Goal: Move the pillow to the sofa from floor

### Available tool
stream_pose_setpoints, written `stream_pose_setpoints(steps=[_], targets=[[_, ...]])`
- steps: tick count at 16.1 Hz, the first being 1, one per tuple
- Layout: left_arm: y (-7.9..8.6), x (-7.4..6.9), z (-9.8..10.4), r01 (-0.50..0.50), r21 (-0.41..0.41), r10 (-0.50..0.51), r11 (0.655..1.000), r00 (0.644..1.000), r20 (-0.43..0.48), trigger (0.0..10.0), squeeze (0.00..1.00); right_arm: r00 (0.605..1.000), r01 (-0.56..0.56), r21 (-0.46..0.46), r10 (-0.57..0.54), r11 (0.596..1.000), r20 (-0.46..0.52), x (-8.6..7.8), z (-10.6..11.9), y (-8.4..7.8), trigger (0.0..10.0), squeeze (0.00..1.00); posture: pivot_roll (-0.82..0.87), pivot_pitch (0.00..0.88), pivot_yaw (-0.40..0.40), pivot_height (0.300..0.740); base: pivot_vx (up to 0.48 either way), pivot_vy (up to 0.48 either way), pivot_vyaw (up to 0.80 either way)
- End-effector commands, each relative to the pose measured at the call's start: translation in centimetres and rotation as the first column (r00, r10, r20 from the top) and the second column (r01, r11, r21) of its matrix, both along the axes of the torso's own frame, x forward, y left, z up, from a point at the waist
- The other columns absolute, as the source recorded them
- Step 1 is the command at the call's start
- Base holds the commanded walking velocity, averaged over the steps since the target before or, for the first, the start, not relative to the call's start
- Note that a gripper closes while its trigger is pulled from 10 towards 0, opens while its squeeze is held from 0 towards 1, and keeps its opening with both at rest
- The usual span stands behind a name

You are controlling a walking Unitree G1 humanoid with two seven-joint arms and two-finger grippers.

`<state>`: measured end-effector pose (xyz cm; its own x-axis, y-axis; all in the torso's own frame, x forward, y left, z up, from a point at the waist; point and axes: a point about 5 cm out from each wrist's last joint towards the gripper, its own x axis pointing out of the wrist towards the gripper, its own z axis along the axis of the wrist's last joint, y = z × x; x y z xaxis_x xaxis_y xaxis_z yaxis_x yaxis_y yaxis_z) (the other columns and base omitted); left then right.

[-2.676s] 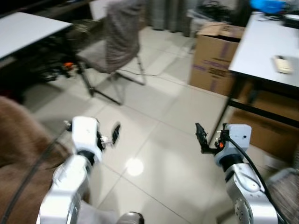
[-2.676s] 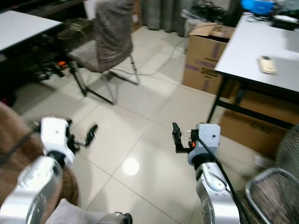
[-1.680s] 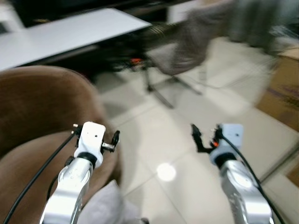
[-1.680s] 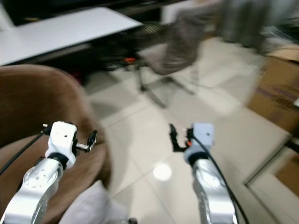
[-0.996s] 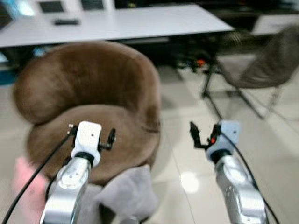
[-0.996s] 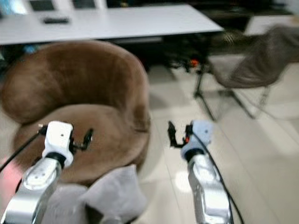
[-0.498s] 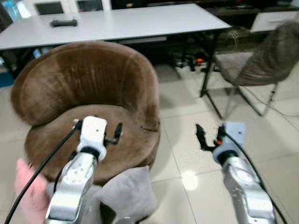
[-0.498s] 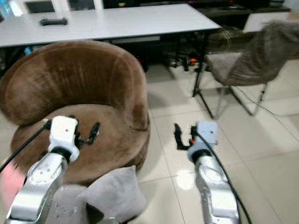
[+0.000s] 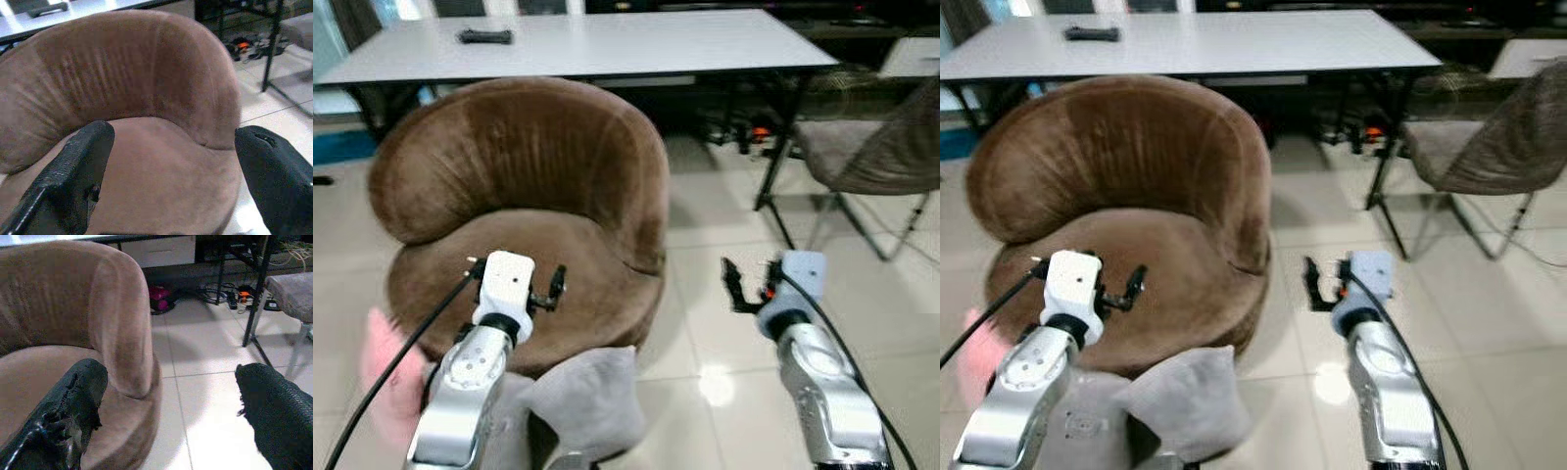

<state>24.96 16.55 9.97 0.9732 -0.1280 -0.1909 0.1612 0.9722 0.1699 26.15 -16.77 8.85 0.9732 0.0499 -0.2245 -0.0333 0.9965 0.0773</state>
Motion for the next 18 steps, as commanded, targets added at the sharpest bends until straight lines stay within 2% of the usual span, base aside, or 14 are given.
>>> stream_pose_setpoints(steps=[1, 4, 7, 12, 16, 18], targets=[[-0.1, 0.1, 0.2, 0.005, -0.001, -0.005, 1.0, 1.0, 0.012, 10.0, 0.0, 1.0, 0.021, -0.012, -0.021, 1.0, -0.01, 0.1, -0.1, -0.5, 10.0, 0.0, 0.01, 0.0, 0.006, 0.74, 0.0, 0.0, 0.0], [-0.3, -0.1, 0.0, 0.001, -0.001, -0.001, 1.0, 1.0, 0.004, 10.0, 0.0, 1.0, 0.019, -0.018, -0.019, 1.0, -0.013, 0.0, -0.1, -0.5, 10.0, 0.0, 0.02, 0.0, 0.0, 0.74, 0.0, 0.0, 0.0], [-0.2, -0.2, -0.2, -0.007, 0.002, 0.007, 1.0, 1.0, 0.001, 10.0, 0.0, 0.999, 0.044, -0.027, -0.044, 0.999, -0.02, -0.1, -0.1, -0.6, 10.0, 0.0, 0.02, 0.0, -0.01, 0.74, -0.32, 0.0, 0.0], [0.1, -0.5, -0.2, -0.02, 0.029, 0.02, 0.999, 1.0, 0.002, 10.0, 0.0, 0.997, 0.061, -0.039, -0.063, 0.997, -0.033, -0.2, -0.4, -0.7, 10.0, 0.0, 0.02, 0.0, -0.015, 0.74, 0.0, 0.0, 0.0], [-0.6, -0.5, -0.3, -0.014, 0.005, 0.014, 1.0, 1.0, 0.0, 10.0, 0.0, 0.997, 0.071, -0.054, -0.073, 0.996, -0.029, -0.3, 0.1, -1.6, 10.0, 0.0, 0.0, 0.0, 0.0, 0.74, 0.0, 0.0, 0.0], [-0.9, -0.8, -0.4, -0.009, -0.003, 0.009, 1.0, 1.0, -0.005, 10.0, 0.0, 0.997, 0.066, -0.068, -0.068, 0.995, -0.027, -0.3, 0.2, -2.0, 10.0, 0.0, 0.0, 0.0, -0.022, 0.74, 0.0, 0.0, 0.0]])
